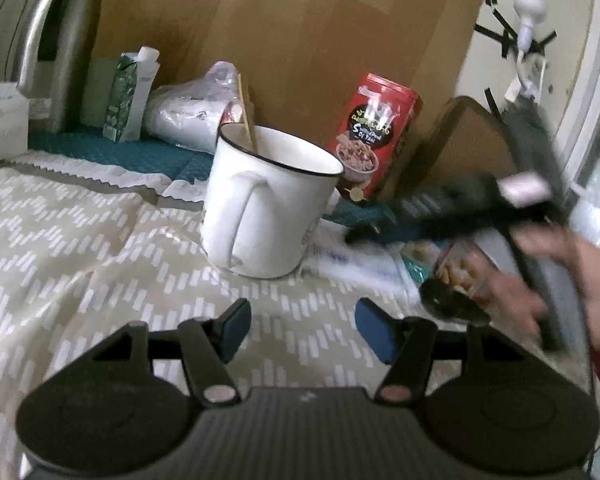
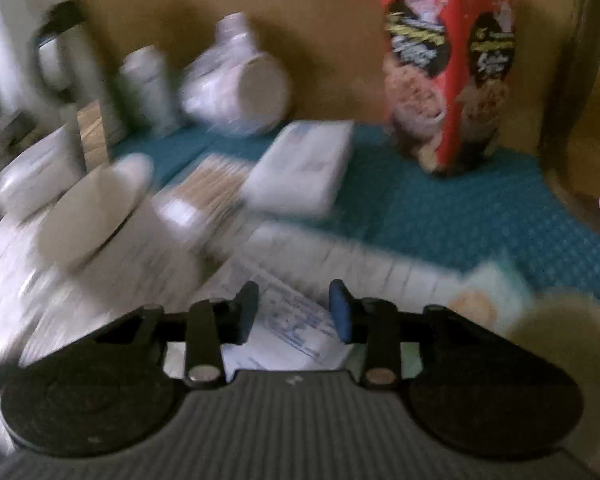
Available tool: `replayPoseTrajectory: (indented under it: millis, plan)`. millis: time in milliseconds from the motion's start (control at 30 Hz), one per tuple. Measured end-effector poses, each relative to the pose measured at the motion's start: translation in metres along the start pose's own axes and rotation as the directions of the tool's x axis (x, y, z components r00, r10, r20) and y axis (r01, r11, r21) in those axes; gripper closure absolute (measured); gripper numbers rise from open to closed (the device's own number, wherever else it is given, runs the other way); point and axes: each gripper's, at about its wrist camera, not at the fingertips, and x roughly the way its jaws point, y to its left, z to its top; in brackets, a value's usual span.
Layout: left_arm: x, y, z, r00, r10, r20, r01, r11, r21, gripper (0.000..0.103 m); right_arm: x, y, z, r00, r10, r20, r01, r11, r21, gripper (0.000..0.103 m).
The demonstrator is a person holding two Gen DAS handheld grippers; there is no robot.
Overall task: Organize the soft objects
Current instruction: 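Grasp the white tissue packet with the left tool, then carry the tissue packet into the pink tin and release it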
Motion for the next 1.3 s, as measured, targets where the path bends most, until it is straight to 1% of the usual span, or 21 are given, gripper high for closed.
replayPoseTrajectory:
  millis: [67,133,167,233,267,300,333,433,500,600,633,667,700,800,833,900,1000,1100,1200,1233,1300]
  plan:
    - [-0.001,0.003,0.001,1.000,-0.016,0.001,0.016,1.000,-0.026,0.043,-0.020,0.010,-0.028,0.998,0.056,-0.008,-0.056,0.998,-0.033,0.062]
    - [-0.001,0.006,0.000,1.000,-0.026,0.002,0.026,0.998,-0.051,0.042,-0.044,0.018,-0.057,0.994,0.111,0.004,-0.111,0.993,-0.051,0.062]
    - [-0.001,0.008,0.000,1.000,-0.030,-0.002,0.030,0.998,-0.058,0.042,-0.056,0.021,-0.072,0.992,0.121,0.024,-0.119,0.991,-0.054,0.061]
    - [-0.002,0.009,-0.001,0.999,-0.043,-0.024,0.041,0.996,-0.077,0.041,-0.075,0.029,-0.096,0.991,0.076,0.106,-0.066,0.994,-0.090,0.055]
    - [-0.004,0.009,-0.002,0.999,-0.042,-0.030,0.040,0.996,-0.085,0.040,-0.085,0.035,-0.109,0.986,0.047,0.160,-0.028,0.993,-0.117,0.043]
    - [-0.006,0.009,-0.003,0.999,-0.041,-0.034,0.038,0.995,-0.090,0.040,-0.091,0.039,-0.120,0.979,0.028,0.200,-0.001,0.991,-0.137,0.035]
    - [-0.009,0.009,-0.004,0.998,-0.045,-0.042,0.041,0.994,-0.097,0.039,-0.094,0.045,-0.128,0.974,0.019,0.226,0.016,0.988,-0.153,0.033]
    - [-0.011,0.006,-0.002,0.995,-0.064,-0.077,0.055,0.991,-0.119,0.039,-0.085,0.065,-0.132,0.971,-0.005,0.239,0.059,0.974,-0.218,0.027]
    - [-0.006,0.002,0.005,0.990,-0.078,-0.114,0.063,0.990,-0.129,0.039,-0.070,0.069,-0.121,0.971,-0.022,0.237,0.084,0.964,-0.254,0.018]
    - [0.005,-0.006,0.014,0.982,-0.076,-0.175,0.053,0.989,-0.135,0.039,-0.051,0.065,-0.110,0.974,-0.072,0.215,0.124,0.963,-0.240,0.018]
    - [0.009,-0.009,0.017,0.981,-0.073,-0.182,0.050,0.991,-0.127,0.039,-0.043,0.061,-0.105,0.980,-0.068,0.187,0.109,0.970,-0.218,0.019]
    - [0.012,-0.012,0.018,0.980,-0.065,-0.188,0.043,0.992,-0.117,0.042,-0.038,0.057,-0.102,0.985,-0.054,0.166,0.086,0.978,-0.192,0.020]
    - [0.016,-0.014,0.019,0.979,-0.054,-0.197,0.033,0.993,-0.111,0.048,-0.038,0.054,-0.103,0.984,-0.045,0.174,0.075,0.983,-0.167,0.025]
    - [0.023,-0.020,0.022,0.977,-0.042,-0.208,0.020,0.994,-0.105,0.068,-0.050,0.053,-0.111,0.984,-0.031,0.177,0.058,0.987,-0.149,0.029]
    - [0.024,-0.023,0.020,0.974,-0.049,-0.222,0.027,0.994,-0.102,0.068,-0.057,0.054,-0.118,0.982,-0.040,0.183,0.069,0.986,-0.153,0.029]
    - [0.022,-0.034,0.013,0.969,-0.059,-0.240,0.042,0.996,-0.079,0.068,-0.068,0.062,-0.136,0.975,-0.086,0.206,0.122,0.978,-0.168,0.029]
    - [0.015,-0.060,-0.005,0.962,-0.092,-0.259,0.083,0.996,-0.043,0.067,-0.097,0.063,-0.179,0.952,-0.154,0.264,0.202,0.965,-0.166,0.029]
    - [0.007,-0.099,-0.027,0.950,-0.132,-0.282,0.144,0.989,0.024,0.066,-0.127,0.053,-0.213,0.922,-0.239,0.305,0.281,0.954,-0.101,0.029]
    - [0.008,-0.144,-0.043,0.927,-0.184,-0.328,0.225,0.970,0.092,0.066,-0.153,0.033,-0.238,0.881,-0.330,0.338,0.354,0.935,-0.008,0.030]
    - [0.011,-0.161,-0.047,0.917,-0.203,-0.344,0.255,0.960,0.114,0.066,-0.163,0.027,-0.242,0.861,-0.359,0.360,0.379,0.925,0.017,0.030]
    - [0.015,-0.191,-0.047,0.902,-0.239,-0.359,0.308,0.940,0.147,0.066,-0.186,0.014,-0.242,0.805,-0.416,0.423,0.435,0.899,0.055,0.030]
